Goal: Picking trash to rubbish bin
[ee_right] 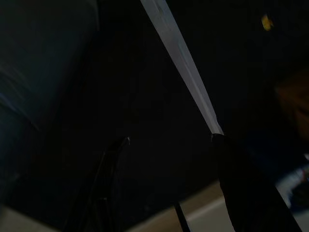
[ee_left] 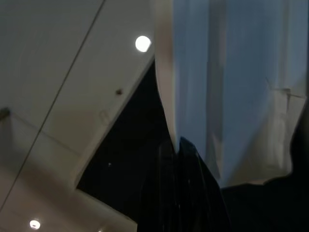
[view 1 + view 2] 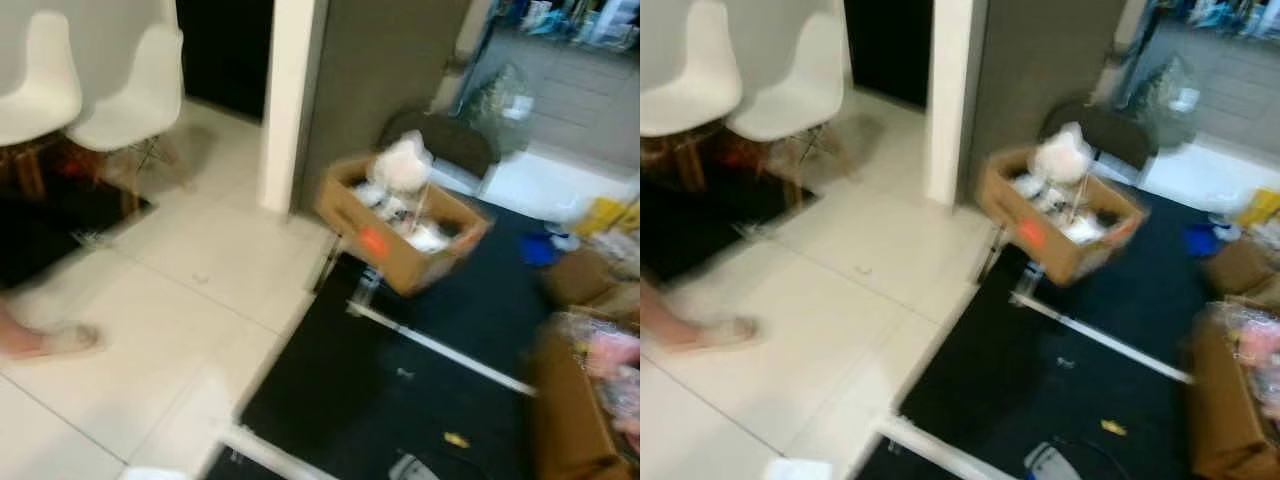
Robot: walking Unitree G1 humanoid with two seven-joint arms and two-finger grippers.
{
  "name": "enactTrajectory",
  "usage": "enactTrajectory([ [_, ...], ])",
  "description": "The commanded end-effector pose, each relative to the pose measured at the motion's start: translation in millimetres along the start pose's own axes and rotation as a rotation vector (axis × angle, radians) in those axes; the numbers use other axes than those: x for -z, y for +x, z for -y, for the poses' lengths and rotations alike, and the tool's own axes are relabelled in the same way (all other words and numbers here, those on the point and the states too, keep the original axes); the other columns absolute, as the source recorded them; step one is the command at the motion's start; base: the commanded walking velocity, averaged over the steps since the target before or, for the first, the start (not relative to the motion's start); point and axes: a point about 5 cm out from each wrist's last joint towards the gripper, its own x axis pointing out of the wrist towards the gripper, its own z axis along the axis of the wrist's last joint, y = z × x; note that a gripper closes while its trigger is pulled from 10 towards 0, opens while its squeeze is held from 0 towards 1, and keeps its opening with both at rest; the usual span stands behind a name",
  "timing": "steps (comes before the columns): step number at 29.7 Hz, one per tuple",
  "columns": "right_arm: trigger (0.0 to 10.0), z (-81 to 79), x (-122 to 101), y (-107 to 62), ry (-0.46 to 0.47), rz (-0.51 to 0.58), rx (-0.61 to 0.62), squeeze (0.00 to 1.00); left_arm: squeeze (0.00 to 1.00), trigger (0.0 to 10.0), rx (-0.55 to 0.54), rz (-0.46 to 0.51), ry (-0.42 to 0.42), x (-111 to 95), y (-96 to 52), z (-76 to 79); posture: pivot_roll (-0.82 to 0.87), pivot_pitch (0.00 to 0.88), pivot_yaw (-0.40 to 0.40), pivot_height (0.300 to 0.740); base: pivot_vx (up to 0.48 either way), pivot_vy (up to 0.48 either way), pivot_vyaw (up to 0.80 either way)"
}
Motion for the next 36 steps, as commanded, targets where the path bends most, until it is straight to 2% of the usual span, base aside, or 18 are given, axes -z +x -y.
enactTrajectory([
  [1,10.0,7.0,8.7,-1.5,-0.029,-0.029,0.015,0.0,0.0,10.0,0.018,0.01,-0.016,-1.4,0.2,7.5,0.18,0.0,-0.151,0.74,0.371,0.0,0.0],
  [7,10.0,6.5,7.3,-1.4,-0.056,-0.027,0.011,0.0,0.0,10.0,0.021,0.058,-0.061,-13.7,1.1,12.1,0.2,0.0,-0.164,0.74,0.375,0.0,-0.78],
  [13,10.0,4.4,-2.6,-0.8,-0.072,-0.009,-0.003,0.0,0.0,10.0,-0.002,0.177,-0.107,-48.5,1.3,-0.5,0.23,0.0,-0.158,0.74,0.38,0.0,-0.78],
  [14,10.0,4.4,-2.6,-0.8,-0.072,-0.009,-0.003,0.0,0.0,10.0,-0.002,0.177,-0.107,-48.5,1.3,-0.5,0.23,0.0,-0.158,0.74,0.382,0.0,-0.78],
  [16,10.0,2.8,-4.4,-0.5,-0.077,-0.009,-0.011,0.0,0.0,10.0,-0.016,0.264,-0.127,-73.9,-0.6,-8.6,0.23,0.0,-0.155,0.74,0.386,0.0,-0.78],
  [17,10.0,1.3,-4.7,-0.3,-0.078,-0.009,-0.017,0.0,0.0,10.0,-0.028,0.34,-0.14,-95.1,-3.8,-15.7,0.23,0.0,-0.151,0.74,0.39,0.0,-0.78],
  [19,10.0,1.0,-4.7,-0.2,-0.079,-0.009,-0.017,0.0,0.0,10.0,-0.031,0.354,-0.142,-98.9,-4.5,-17.0,0.23,0.0,-0.151,0.74,0.394,0.0,-0.78],
  [22,10.0,-0.2,-3.6,-0.1,-0.074,-0.012,-0.023,0.0,0.0,10.0,-0.067,0.497,-0.158,-136.9,-14.4,-32.5,0.23,0.0,-0.142,0.74,0.39,0.0,-0.78],
  [24,10.0,-0.2,-3.3,-0.1,-0.048,-0.005,-0.021,0.0,0.0,10.0,-0.111,0.681,-0.099,-183.1,-33.4,-47.6,0.23,0.0,-0.142,0.74,0.394,0.0,-0.79],
  [25,10.0,-0.2,-3.3,-0.1,-0.048,-0.005,-0.021,0.0,0.0,10.0,-0.111,0.681,-0.099,-183.1,-33.4,-47.6,0.23,0.0,-0.142,0.74,0.394,0.0,-0.8],
  [26,10.0,0.2,-4.0,-0.1,-0.036,0.002,-0.02,0.0,0.0,10.0,-0.143,0.833,-0.032,-218.1,-54.0,-55.4,0.23,0.0,-0.136,0.74,0.386,0.0,0.0],
  [27,10.0,0.2,-4.0,-0.1,-0.036,0.002,-0.02,0.0,0.0,10.0,-0.143,0.833,-0.032,-218.1,-54.0,-55.4,0.23,0.0,-0.136,0.74,0.386,0.0,0.0],
  [29,10.0,0.3,-5.1,-0.2,-0.043,0.007,-0.021,0.0,0.0,10.0,-0.171,1.014,0.058,-257.2,-85.3,-58.8,0.24,0.0,-0.13,0.74,0.392,0.0,0.0],
  [31,10.0,-0.4,-7.4,0.0,-0.046,0.011,-0.024,0.0,0.0,10.0,-0.18,1.189,0.161,-290.6,-122.1,-54.5,0.24,0.0,-0.13,0.74,0.394,0.0,0.0],
  [32,10.0,-0.4,-7.4,0.0,-0.046,0.011,-0.024,0.0,0.0,10.0,-0.18,1.189,0.161,-290.6,-122.1,-54.5,0.24,0.0,-0.13,0.74,0.394,0.0,0.0],
  [34,10.0,-1.6,-10.8,0.2,-0.045,0.021,-0.03,0.0,0.0,10.0,-0.133,1.322,0.251,-311.2,-152.0,-38.2,0.24,0.0,-0.13,0.74,0.392,0.0,0.0],
  [36,10.0,-2.2,-12.8,0.2,-0.043,0.026,-0.032,0.0,0.0,10.0,-0.077,1.392,0.315,-319.0,-167.3,-20.6,0.25,0.0,-0.127,0.74,0.39,0.0,0.0],
])
